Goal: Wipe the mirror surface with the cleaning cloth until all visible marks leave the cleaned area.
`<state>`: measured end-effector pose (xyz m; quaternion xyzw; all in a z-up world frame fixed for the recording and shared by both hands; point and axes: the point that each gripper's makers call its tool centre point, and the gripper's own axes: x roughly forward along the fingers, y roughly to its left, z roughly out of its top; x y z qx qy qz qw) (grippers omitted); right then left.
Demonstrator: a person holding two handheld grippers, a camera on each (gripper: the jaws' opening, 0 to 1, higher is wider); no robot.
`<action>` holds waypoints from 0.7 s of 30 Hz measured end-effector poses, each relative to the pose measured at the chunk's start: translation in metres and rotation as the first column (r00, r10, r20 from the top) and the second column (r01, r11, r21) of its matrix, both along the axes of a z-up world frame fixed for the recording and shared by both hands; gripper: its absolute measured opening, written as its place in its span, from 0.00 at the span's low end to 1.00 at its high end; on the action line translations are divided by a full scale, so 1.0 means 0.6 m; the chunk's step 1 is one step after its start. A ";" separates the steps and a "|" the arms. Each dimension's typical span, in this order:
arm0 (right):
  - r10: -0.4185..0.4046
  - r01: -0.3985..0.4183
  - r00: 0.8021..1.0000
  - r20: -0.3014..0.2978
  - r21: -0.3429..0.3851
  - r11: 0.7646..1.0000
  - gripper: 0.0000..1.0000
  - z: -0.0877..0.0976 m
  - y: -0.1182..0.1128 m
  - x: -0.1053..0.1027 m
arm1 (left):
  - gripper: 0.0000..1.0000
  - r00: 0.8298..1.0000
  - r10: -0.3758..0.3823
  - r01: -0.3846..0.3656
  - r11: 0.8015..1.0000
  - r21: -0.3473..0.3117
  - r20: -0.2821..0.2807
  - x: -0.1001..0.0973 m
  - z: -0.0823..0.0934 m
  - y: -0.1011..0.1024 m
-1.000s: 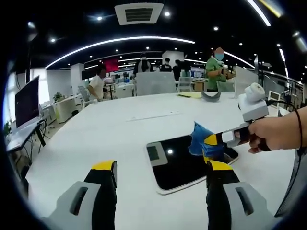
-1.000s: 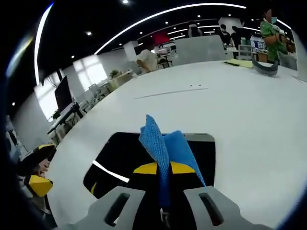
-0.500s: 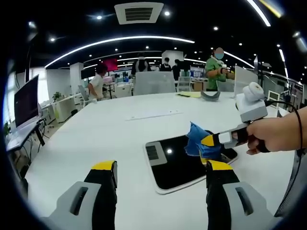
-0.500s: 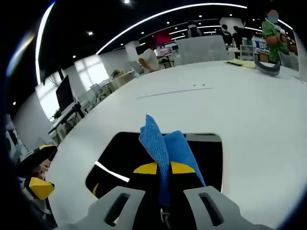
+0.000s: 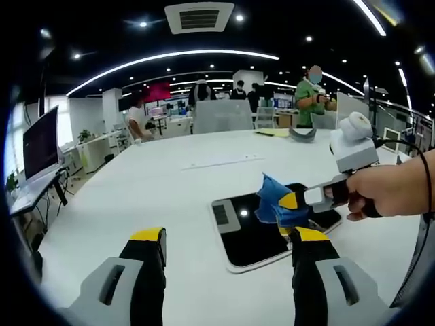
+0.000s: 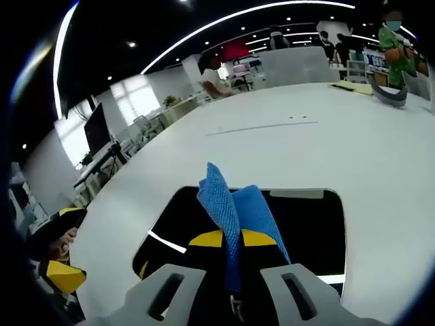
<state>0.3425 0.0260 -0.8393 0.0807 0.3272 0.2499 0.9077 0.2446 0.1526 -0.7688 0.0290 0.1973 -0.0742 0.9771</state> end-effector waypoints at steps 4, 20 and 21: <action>0.018 -0.018 1.000 -0.001 0.001 1.000 0.03 0.000 0.017 -0.001 | 0.76 1.000 -0.004 0.004 1.000 0.002 -0.004 0.000 -0.002 -0.002; 0.068 -0.067 0.997 0.022 -0.016 0.998 0.03 -0.003 0.050 0.002 | 0.75 1.000 -0.008 0.008 1.000 -0.003 -0.015 -0.001 -0.007 -0.003; 0.069 -0.069 0.997 0.024 -0.015 0.998 0.03 -0.003 0.050 0.002 | 0.75 1.000 -0.008 0.008 1.000 -0.001 -0.014 -0.001 -0.006 -0.003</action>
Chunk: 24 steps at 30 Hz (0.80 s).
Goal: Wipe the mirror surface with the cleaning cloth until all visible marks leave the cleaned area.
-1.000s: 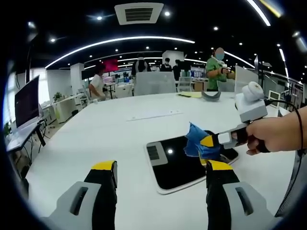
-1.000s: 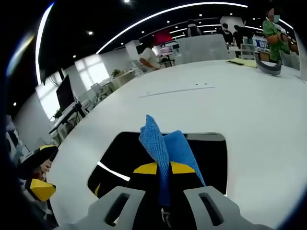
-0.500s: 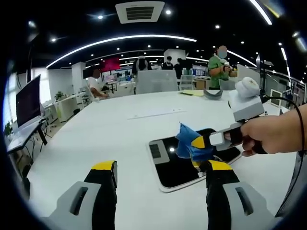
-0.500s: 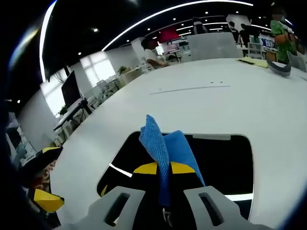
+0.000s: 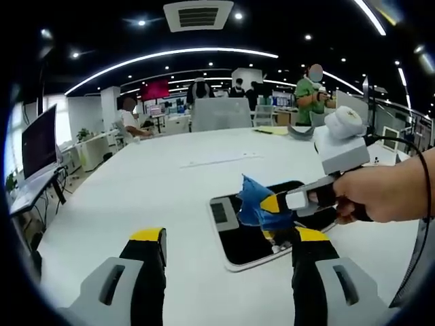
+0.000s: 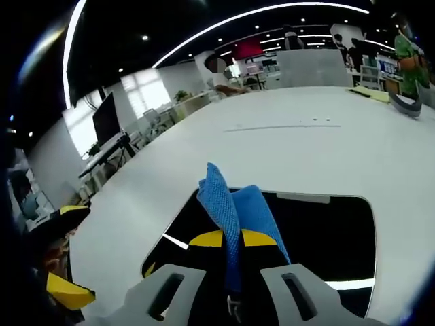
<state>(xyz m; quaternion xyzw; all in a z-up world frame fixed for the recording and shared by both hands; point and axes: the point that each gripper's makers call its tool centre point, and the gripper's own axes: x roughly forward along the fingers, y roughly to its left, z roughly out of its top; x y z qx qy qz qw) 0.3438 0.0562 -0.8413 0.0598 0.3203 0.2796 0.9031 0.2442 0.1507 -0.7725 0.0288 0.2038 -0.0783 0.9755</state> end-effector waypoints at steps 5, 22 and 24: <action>-0.003 0.003 1.000 -0.004 0.000 1.000 0.03 0.002 0.002 -0.003 | 0.75 1.000 -0.002 0.002 1.000 0.001 -0.002 0.001 -0.001 -0.001; 0.049 -0.049 0.998 -0.026 0.015 0.999 0.03 0.000 0.055 -0.004 | 0.76 1.000 0.028 -0.028 1.000 0.001 0.006 -0.002 0.004 0.012; 0.057 -0.057 0.998 -0.028 0.018 0.998 0.03 0.000 0.064 -0.005 | 0.76 1.000 0.030 -0.029 1.000 -0.001 0.007 -0.001 0.004 0.012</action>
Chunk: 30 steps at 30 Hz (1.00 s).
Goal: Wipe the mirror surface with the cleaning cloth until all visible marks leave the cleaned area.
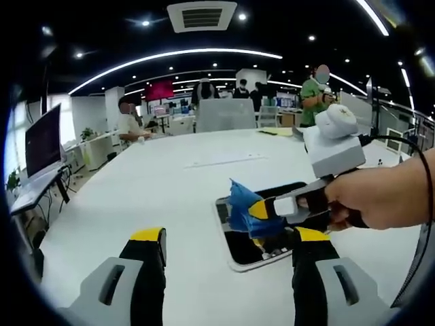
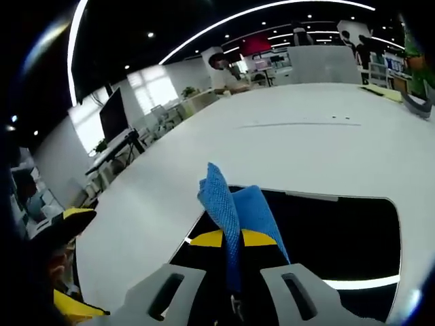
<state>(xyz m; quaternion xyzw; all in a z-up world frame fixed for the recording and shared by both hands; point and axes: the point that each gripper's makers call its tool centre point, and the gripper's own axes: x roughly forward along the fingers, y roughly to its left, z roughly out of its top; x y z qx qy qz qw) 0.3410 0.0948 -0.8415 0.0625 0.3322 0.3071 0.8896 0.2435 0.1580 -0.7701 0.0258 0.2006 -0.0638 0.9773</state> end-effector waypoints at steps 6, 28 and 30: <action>0.015 -0.015 1.000 -0.004 0.002 1.000 0.04 0.000 0.020 -0.004 | 0.76 1.000 0.024 -0.024 1.000 0.013 -0.013 0.001 -0.006 0.011; 0.041 -0.041 0.999 -0.004 -0.008 0.999 0.04 -0.002 0.053 -0.013 | 0.76 0.999 0.036 -0.035 0.999 0.024 -0.027 -0.002 -0.011 0.016; 0.038 -0.037 0.999 -0.006 0.002 0.999 0.03 -0.002 0.053 -0.013 | 0.76 0.999 0.038 -0.037 0.999 0.022 -0.027 -0.002 -0.011 0.016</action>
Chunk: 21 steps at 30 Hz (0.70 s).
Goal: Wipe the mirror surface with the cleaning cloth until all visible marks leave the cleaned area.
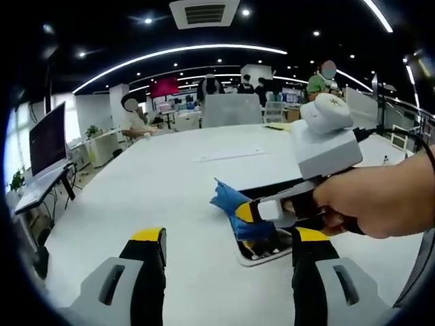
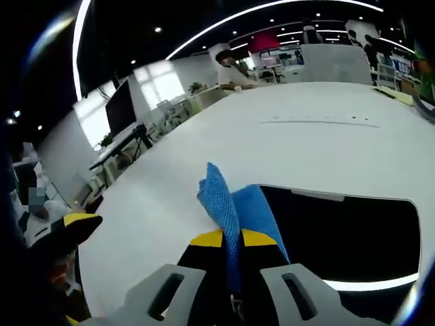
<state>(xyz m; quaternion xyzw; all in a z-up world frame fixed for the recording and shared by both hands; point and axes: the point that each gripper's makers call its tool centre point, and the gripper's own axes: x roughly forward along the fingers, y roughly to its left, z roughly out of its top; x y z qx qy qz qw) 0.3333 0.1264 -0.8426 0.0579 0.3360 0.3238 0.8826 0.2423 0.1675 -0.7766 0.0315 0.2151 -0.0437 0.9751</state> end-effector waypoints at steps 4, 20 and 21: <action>0.005 -0.005 1.000 0.004 0.008 1.000 0.03 0.000 0.000 -0.001 | 0.76 1.000 0.000 0.000 1.000 0.001 0.002 0.000 0.001 0.000; 0.027 -0.027 1.000 0.001 0.024 0.999 0.03 0.001 -0.008 -0.031 | 0.76 1.000 0.007 -0.007 1.000 -0.016 0.028 0.000 0.012 0.001; 0.029 -0.029 1.000 0.000 0.027 0.999 0.03 0.001 -0.009 -0.034 | 0.76 1.000 0.007 -0.007 1.000 -0.017 0.029 0.000 0.012 0.001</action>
